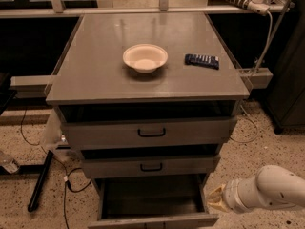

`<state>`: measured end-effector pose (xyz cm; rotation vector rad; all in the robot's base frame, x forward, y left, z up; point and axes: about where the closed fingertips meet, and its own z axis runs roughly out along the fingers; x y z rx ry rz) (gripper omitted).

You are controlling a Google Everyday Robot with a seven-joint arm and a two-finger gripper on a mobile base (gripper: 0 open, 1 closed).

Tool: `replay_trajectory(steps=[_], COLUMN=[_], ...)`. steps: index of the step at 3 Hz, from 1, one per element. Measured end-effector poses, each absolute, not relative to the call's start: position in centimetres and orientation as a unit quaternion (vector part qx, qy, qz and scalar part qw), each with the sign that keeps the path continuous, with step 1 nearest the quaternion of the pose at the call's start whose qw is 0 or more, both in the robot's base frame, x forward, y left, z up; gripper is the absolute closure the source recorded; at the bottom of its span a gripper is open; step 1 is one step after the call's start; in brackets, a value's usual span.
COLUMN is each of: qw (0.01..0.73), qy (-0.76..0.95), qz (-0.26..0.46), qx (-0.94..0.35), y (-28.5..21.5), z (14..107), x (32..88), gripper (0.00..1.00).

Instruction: Close bottom drawer

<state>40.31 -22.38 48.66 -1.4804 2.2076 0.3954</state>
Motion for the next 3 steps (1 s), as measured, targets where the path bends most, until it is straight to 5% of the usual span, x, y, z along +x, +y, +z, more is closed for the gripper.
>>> replay_trajectory(steps=[3], qw=[0.27], qy=[0.822], qz=[0.151], qx=[-0.477], y=[-27.2], z=[32.5], x=[44.1], gripper=[1.0])
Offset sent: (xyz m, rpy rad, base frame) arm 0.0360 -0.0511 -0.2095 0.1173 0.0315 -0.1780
